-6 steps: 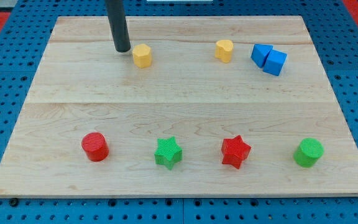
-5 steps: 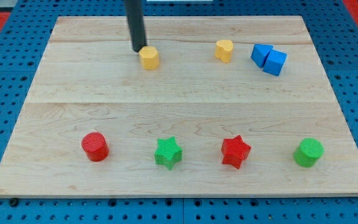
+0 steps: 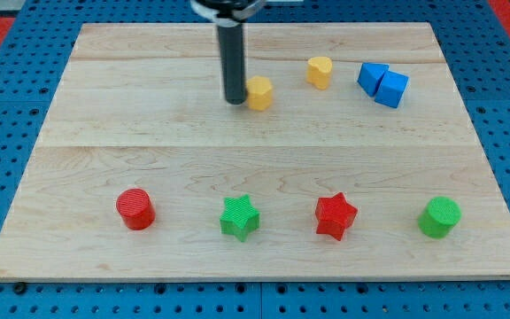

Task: Move yellow hexagon below yellow heart

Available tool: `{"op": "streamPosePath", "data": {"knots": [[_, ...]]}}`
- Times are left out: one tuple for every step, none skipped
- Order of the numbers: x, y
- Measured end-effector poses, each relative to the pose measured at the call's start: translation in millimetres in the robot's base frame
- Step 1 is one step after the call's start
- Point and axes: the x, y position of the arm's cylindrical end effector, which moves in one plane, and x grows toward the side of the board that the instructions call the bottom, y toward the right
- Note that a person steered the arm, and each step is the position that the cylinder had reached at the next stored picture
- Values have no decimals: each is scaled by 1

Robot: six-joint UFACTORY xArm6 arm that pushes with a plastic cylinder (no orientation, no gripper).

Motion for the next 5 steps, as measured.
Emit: {"op": "streamPosePath", "data": {"knots": [[4, 30], [9, -2], [-9, -12], [-23, -11], [-25, 16]]}}
